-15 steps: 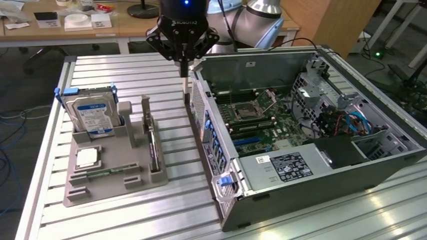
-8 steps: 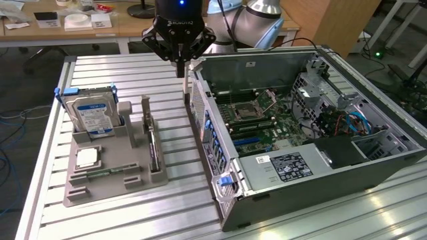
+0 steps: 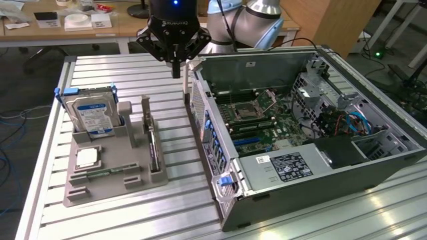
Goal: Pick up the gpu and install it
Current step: 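Reach for the gpu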
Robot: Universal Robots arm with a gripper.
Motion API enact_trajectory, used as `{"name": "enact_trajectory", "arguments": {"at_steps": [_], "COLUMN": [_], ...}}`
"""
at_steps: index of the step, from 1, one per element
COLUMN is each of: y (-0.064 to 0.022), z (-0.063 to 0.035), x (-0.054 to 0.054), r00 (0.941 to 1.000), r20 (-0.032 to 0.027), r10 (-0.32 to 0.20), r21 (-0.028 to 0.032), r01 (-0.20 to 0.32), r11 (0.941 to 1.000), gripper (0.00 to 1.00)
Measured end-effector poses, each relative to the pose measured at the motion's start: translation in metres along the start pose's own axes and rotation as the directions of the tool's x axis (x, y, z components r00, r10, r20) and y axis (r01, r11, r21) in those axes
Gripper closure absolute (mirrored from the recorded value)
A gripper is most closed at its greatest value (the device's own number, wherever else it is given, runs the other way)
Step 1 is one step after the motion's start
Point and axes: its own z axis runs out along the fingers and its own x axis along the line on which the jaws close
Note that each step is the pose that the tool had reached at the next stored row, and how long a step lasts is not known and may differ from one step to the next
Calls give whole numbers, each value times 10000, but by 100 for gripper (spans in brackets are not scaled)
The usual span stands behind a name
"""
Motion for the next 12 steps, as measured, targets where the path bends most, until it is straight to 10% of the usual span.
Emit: {"name": "enact_trajectory", "arguments": {"at_steps": [12], "y": [-44], "z": [-4], "x": [126], "r00": [10000], "r20": [0], "r10": [0], "r21": [0], "r01": [0], "r11": [10000], "gripper": [89]}}
